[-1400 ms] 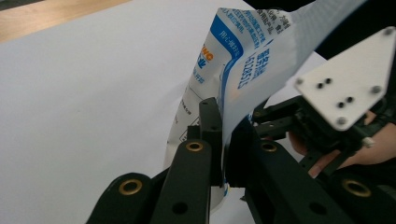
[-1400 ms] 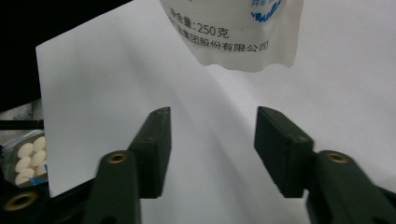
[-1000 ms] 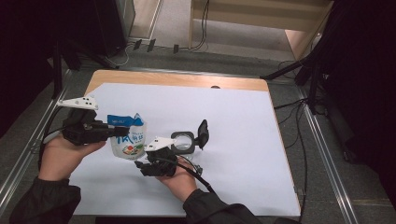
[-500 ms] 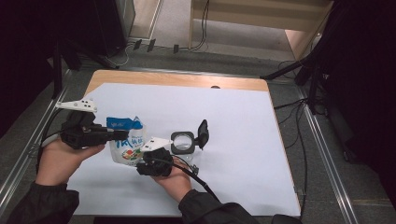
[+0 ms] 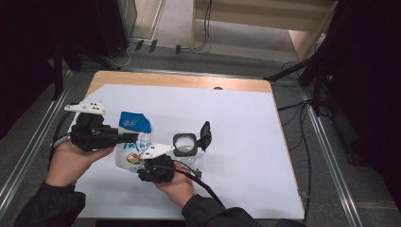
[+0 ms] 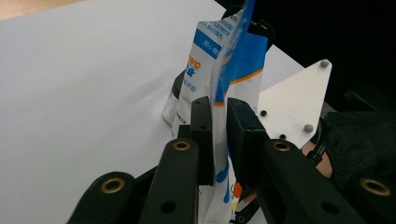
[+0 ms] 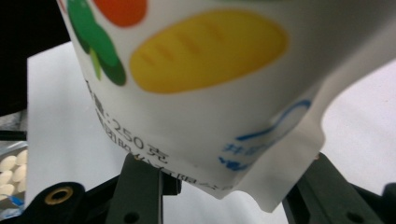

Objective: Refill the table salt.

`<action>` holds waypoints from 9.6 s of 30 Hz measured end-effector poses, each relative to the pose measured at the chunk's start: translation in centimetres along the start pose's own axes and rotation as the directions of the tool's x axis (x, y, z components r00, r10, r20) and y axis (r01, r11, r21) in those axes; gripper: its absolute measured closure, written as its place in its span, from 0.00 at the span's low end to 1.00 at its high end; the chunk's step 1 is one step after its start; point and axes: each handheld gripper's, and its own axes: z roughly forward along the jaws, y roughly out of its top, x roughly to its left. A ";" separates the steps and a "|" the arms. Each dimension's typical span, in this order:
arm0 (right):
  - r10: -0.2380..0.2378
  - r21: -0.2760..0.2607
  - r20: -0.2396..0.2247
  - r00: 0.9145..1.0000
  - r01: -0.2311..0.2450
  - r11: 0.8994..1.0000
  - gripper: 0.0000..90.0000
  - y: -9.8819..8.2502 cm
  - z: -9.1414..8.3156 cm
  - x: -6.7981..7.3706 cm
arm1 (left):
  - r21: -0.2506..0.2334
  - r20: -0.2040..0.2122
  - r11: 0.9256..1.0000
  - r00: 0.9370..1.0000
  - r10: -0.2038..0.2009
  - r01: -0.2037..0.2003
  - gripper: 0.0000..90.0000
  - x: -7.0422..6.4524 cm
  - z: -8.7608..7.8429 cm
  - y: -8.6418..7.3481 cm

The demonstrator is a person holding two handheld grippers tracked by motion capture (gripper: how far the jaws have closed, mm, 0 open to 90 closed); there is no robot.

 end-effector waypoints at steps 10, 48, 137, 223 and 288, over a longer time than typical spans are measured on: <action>0.025 -0.010 -0.034 0.999 -0.026 1.000 0.69 -0.2 -0.3 -0.3 | 0.014 -0.065 1.000 0.998 -0.021 0.022 0.99 -0.3 0.3 0.2; -0.010 -0.080 -0.016 1.000 0.008 0.997 0.56 -1.1 -2.4 0.4 | 0.058 0.008 0.998 1.000 0.024 -0.025 1.00 -0.3 3.0 0.5; 0.218 -0.080 -0.128 0.968 -0.229 0.970 0.63 -2.9 -3.2 -0.5 | 0.124 0.077 0.991 0.996 -0.052 0.042 0.99 0.0 9.3 1.1; 0.239 -0.083 -0.184 0.954 -0.257 0.963 0.64 -1.6 -3.8 -0.5 | 0.065 0.046 0.996 0.997 -0.057 0.054 1.00 -0.7 8.4 1.3; 0.254 -0.093 -0.205 0.945 -0.277 0.956 0.66 -1.5 -3.8 -0.5 | 0.044 0.033 0.998 0.998 -0.054 0.052 0.99 -0.9 8.4 1.3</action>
